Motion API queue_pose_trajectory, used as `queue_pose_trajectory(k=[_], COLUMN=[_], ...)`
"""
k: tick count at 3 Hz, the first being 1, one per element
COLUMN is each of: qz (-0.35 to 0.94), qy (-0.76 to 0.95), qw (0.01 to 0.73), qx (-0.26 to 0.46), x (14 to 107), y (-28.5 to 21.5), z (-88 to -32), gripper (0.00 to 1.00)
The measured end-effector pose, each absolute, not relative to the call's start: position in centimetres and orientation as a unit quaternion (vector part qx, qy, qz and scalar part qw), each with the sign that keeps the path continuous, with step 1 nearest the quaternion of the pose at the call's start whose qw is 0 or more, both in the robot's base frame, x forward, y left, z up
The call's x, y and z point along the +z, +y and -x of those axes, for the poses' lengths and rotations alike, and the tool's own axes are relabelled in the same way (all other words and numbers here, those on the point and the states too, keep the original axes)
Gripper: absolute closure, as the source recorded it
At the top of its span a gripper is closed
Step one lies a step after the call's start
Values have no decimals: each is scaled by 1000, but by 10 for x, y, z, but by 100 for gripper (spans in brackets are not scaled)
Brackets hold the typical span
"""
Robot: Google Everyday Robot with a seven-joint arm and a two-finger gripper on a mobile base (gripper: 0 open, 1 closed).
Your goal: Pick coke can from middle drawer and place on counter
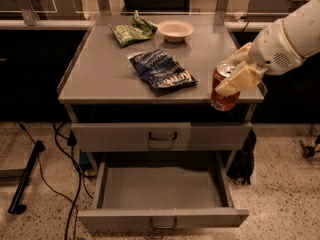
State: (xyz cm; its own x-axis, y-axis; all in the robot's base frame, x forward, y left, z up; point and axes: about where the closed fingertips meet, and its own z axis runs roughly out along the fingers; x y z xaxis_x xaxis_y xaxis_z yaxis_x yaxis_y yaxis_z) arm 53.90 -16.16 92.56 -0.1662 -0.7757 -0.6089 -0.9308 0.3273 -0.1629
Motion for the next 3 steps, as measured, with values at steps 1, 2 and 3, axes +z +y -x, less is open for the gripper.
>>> queue_pose_trajectory(k=[1, 2, 3], qz=[559, 549, 539], qy=[755, 757, 760], qw=[315, 323, 329], qx=[132, 142, 155], x=[938, 938, 932], y=[-162, -161, -158], z=[-563, -592, -620], gripper=[100, 100, 100])
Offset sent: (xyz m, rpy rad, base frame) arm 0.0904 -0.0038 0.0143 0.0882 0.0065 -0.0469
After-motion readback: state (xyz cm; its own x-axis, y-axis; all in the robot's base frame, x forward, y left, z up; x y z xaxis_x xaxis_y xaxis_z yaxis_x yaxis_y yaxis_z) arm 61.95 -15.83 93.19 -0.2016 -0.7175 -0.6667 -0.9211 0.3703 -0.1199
